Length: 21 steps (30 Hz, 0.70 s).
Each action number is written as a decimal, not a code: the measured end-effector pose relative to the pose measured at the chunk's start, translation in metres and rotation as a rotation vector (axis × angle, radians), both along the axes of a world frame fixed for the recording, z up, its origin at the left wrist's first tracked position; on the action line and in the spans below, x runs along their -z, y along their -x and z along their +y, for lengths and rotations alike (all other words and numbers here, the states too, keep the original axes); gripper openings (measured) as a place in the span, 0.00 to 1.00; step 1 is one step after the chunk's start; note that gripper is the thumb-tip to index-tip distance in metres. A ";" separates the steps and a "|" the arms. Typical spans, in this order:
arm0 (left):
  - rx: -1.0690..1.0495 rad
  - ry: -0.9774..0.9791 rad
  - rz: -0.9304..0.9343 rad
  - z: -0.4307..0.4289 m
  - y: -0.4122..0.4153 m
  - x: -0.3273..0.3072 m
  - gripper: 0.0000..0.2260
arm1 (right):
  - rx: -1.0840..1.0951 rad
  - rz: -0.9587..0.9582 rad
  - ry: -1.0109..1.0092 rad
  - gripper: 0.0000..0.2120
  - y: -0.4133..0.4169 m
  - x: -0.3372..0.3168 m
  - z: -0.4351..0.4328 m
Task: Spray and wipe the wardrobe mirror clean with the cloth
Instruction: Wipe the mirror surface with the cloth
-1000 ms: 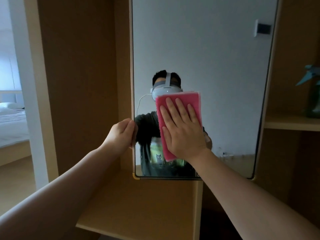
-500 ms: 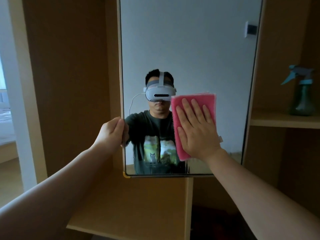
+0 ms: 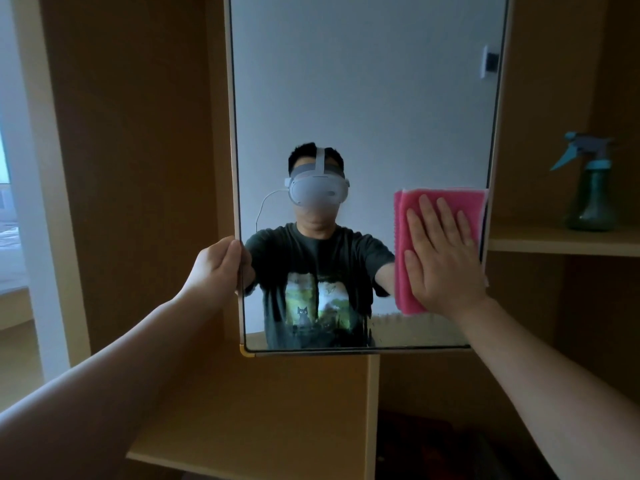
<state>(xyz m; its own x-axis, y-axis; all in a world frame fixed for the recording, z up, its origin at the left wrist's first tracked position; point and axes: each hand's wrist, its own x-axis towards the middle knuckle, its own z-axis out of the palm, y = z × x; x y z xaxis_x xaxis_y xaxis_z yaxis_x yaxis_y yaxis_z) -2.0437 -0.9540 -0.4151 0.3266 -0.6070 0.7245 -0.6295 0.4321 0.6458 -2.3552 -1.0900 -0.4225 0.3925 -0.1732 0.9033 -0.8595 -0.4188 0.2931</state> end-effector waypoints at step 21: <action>0.015 -0.140 -0.029 0.003 -0.008 -0.002 0.18 | 0.017 -0.185 -0.085 0.28 0.010 0.072 -0.002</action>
<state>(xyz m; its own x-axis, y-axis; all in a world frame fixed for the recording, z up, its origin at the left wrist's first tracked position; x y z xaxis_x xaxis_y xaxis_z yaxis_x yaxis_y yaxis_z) -2.0361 -0.9509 -0.4127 0.2970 -0.7075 0.6412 -0.6426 0.3486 0.6823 -2.3653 -1.0924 -0.4942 0.2173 -0.2566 0.9418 -0.9024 -0.4206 0.0936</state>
